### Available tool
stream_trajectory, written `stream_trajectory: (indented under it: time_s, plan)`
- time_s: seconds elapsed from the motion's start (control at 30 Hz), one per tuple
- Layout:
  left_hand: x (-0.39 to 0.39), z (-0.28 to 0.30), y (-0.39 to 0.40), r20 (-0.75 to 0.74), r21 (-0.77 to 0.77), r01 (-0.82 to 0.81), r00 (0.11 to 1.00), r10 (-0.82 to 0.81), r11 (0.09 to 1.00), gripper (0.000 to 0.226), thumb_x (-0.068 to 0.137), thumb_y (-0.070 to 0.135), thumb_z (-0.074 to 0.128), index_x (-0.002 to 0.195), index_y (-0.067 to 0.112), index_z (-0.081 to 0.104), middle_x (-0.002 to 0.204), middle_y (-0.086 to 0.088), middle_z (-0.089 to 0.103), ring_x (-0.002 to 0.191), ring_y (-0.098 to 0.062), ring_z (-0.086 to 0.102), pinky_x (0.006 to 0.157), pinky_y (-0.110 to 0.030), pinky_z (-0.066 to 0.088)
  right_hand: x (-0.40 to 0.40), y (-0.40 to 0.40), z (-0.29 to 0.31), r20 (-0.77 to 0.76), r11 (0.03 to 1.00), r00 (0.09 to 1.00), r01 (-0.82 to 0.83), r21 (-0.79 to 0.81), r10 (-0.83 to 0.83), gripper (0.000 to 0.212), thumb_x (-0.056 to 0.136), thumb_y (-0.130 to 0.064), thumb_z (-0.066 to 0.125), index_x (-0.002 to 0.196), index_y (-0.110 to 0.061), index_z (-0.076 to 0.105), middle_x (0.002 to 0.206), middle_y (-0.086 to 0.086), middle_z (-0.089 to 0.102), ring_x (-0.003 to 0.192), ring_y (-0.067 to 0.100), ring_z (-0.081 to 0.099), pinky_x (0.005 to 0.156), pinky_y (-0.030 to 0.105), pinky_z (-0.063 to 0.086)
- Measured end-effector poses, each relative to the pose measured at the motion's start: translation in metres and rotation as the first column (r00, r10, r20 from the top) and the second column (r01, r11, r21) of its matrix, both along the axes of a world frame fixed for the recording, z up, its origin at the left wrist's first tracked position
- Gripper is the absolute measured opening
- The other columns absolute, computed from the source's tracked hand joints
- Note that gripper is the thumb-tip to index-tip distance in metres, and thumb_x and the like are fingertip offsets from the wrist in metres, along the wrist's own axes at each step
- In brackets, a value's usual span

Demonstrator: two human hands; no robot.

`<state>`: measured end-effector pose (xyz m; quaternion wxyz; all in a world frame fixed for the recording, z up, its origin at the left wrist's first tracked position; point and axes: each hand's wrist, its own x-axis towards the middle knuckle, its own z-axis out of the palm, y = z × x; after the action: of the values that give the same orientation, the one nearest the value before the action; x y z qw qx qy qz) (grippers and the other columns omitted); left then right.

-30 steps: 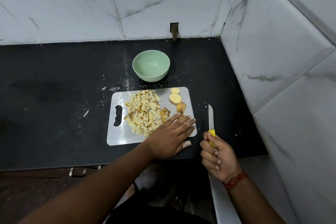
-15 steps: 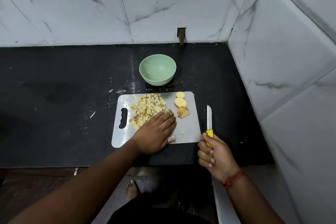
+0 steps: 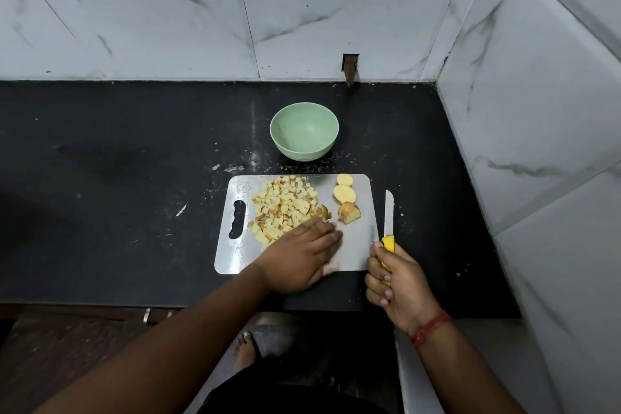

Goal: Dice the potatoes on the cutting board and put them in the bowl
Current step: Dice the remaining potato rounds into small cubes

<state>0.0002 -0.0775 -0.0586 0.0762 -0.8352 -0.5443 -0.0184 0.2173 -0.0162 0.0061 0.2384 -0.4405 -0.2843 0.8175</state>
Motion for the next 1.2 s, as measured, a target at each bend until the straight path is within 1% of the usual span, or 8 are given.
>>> stream_trajectory:
  time_s: [0.2, 0.3, 0.5, 0.57, 0.67, 0.83, 1.0, 1.2]
  plan:
    - [-0.006, 0.015, 0.006, 0.081, 0.018, -0.091, 0.993, 0.089, 0.996, 0.053, 0.109, 0.047, 0.033, 0.148, 0.016, 0.051, 0.157, -0.014, 0.042, 0.150, -0.031, 0.032, 0.125, -0.053, 0.016, -0.005, -0.001, -0.001, 0.131, 0.994, 0.991, 0.014, 0.110, -0.029, 0.022, 0.104, -0.021, 0.043, 0.082, -0.015, 0.043, 0.053, 0.000, 0.031, 0.034, 0.011, 0.024, 0.038, 0.016, 0.022]
    - [0.015, 0.024, 0.022, 0.148, -0.018, -0.245, 0.958, 0.245, 0.969, 0.056, 0.108, 0.050, 0.025, 0.150, 0.023, 0.048, 0.157, -0.016, 0.041, 0.150, -0.032, 0.030, 0.125, -0.055, 0.011, -0.013, 0.003, -0.001, 0.232, 0.978, 0.971, 0.010, 0.206, -0.058, 0.018, 0.103, -0.019, 0.043, 0.086, -0.014, 0.044, 0.056, 0.000, 0.037, 0.037, 0.012, 0.026, 0.039, 0.021, 0.027]
    - [0.034, 0.021, 0.030, 0.194, -0.062, -0.315, 0.927, 0.321, 0.947, 0.057, 0.106, 0.053, 0.028, 0.144, 0.021, 0.056, 0.129, -0.010, 0.056, 0.130, -0.027, 0.049, 0.124, -0.059, 0.008, -0.023, 0.017, -0.003, 0.340, 0.938, 0.937, -0.038, 0.344, -0.087, 0.010, 0.101, -0.015, 0.042, 0.097, -0.010, 0.050, 0.063, 0.006, 0.045, 0.047, 0.016, 0.042, 0.044, 0.029, 0.041]
    - [0.039, 0.022, 0.029, 0.190, -0.052, -0.279, 0.940, 0.284, 0.959, 0.054, 0.105, 0.050, 0.032, 0.142, 0.021, 0.059, 0.128, -0.009, 0.055, 0.128, -0.027, 0.049, 0.124, -0.060, 0.008, -0.027, 0.024, -0.011, 0.402, 0.929, 0.912, -0.077, 0.363, -0.081, 0.011, 0.099, -0.019, 0.043, 0.098, -0.016, 0.053, 0.073, 0.008, 0.054, 0.057, 0.020, 0.053, 0.052, 0.035, 0.051]
    - [0.045, 0.024, 0.024, 0.163, -0.039, -0.194, 0.967, 0.198, 0.980, 0.049, 0.100, 0.044, 0.038, 0.130, 0.018, 0.067, 0.130, -0.008, 0.056, 0.128, -0.026, 0.049, 0.123, -0.062, 0.010, -0.033, 0.035, -0.021, 0.495, 0.910, 0.863, -0.120, 0.396, -0.102, 0.014, 0.096, -0.027, 0.044, 0.102, -0.031, 0.056, 0.099, 0.006, 0.066, 0.081, 0.022, 0.066, 0.077, 0.049, 0.059]
    - [0.045, 0.022, 0.016, 0.168, -0.020, -0.133, 0.977, 0.134, 0.991, 0.053, 0.101, 0.043, 0.034, 0.115, 0.010, 0.073, 0.136, -0.011, 0.059, 0.128, -0.027, 0.054, 0.123, -0.060, 0.017, -0.038, 0.042, -0.020, 0.517, 0.900, 0.848, -0.127, 0.416, -0.119, 0.020, 0.099, -0.015, 0.045, 0.111, -0.026, 0.056, 0.101, 0.010, 0.067, 0.073, 0.019, 0.066, 0.065, 0.036, 0.058]
    - [0.043, 0.023, 0.015, 0.256, -0.044, -0.157, 0.953, 0.163, 0.987, 0.045, 0.102, 0.038, 0.037, 0.113, 0.009, 0.069, 0.139, -0.017, 0.056, 0.127, -0.029, 0.054, 0.124, -0.057, 0.017, -0.047, 0.047, -0.028, 0.692, 0.805, 0.710, -0.334, 0.490, -0.127, 0.024, 0.093, -0.014, 0.055, 0.108, -0.033, 0.058, 0.114, 0.005, 0.060, 0.094, 0.024, 0.065, 0.086, 0.045, 0.057]
    - [0.036, 0.021, 0.021, 0.246, -0.118, -0.171, 0.949, 0.196, 0.978, 0.050, 0.100, 0.037, 0.035, 0.125, 0.006, 0.066, 0.146, -0.021, 0.051, 0.135, -0.031, 0.048, 0.126, -0.052, 0.011, -0.056, 0.043, -0.021, 0.771, 0.768, 0.601, -0.386, 0.512, -0.211, 0.027, 0.094, -0.005, 0.053, 0.119, -0.013, 0.061, 0.121, 0.008, 0.051, 0.105, 0.023, 0.058, 0.091, 0.031, 0.048]
